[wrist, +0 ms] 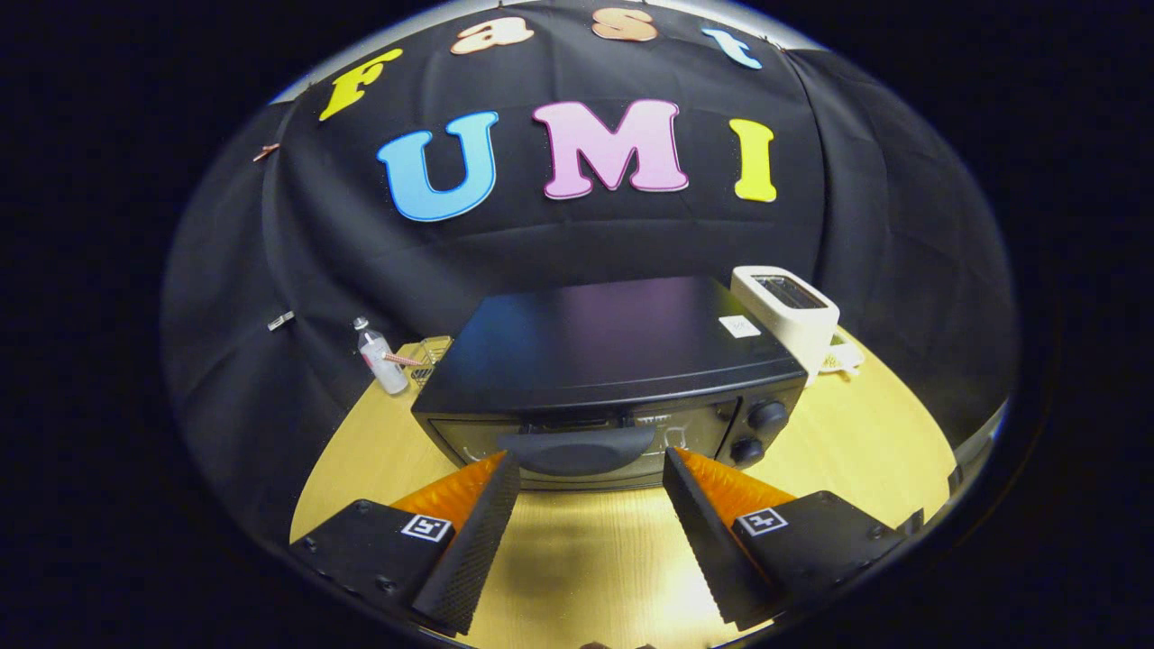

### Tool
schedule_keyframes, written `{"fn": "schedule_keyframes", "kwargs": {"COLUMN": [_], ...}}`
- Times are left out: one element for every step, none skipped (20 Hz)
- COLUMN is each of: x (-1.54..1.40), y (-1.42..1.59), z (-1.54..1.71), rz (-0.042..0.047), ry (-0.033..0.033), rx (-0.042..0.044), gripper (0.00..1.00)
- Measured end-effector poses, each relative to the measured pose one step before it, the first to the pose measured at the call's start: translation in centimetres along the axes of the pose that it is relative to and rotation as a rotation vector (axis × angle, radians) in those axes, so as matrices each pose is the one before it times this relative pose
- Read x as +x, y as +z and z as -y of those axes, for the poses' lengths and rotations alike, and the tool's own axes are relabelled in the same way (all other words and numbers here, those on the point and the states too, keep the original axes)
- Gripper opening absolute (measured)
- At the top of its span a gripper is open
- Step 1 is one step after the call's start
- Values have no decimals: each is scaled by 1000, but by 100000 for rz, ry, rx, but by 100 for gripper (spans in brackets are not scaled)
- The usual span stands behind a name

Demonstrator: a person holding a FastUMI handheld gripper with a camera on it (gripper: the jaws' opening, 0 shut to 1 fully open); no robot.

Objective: Open the toaster oven, put the food inside, and close the toaster oven door.

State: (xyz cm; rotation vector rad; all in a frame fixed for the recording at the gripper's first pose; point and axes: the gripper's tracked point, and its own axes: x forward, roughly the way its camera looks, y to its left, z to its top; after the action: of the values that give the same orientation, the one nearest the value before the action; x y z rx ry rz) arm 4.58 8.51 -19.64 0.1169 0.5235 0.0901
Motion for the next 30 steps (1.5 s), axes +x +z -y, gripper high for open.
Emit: {"fn": "schedule_keyframes", "kwargs": {"x": [-788,-845,-928,-1028,-880,-922,-848,-836,-733,-599,-499,-371,-298,-395,-357,-392,-250,-399,-219,-210,-256,-231,-147,-246,-321,-318,-277,-127,-100,-31], "y": [526,749,1016,1172,1174,1367,1261,1518,1454,1234,1156,1211,880,839,621,694,681,498,474,451,399,69,-13,-225,-251,-361,-308,-51,4,-114], "z": [123,396,377,331,431,386,344,273,272,338,368,434,350,312,443,506,778,994,1202,1098,1496,1513,1130,798,802,732,383,33,120,36], "rz": [1740,2064,2793,2780,2921,2892,3078,3840,3390,3325,3325,2942,2333,1545,1080,715,464,96,557,717,1018,424,554,49,-1007,-997,-811,-320,-54,-97], "ry": [-232,-1120,-782,-1067,-1010,-764,-342,107,308,561,580,514,1272,1541,1747,1804,1598,1334,1187,1506,184,-510,-86,-464,-823,-774,-395,458,19,212], "rx": [-760,-720,-669,-633,-593,-865,-579,-470,-38,237,133,164,221,921,1730,2215,1750,801,161,-1115,-2423,-2194,-1110,-182,-221,-672,-1090,-1170,-899,-218], "gripper": [98,98,98,98,98,98,98,98,98,98,98,98,98,98,98,98,98,98,98,98,98,98,98,98,98,98,98,98,98,98]}}
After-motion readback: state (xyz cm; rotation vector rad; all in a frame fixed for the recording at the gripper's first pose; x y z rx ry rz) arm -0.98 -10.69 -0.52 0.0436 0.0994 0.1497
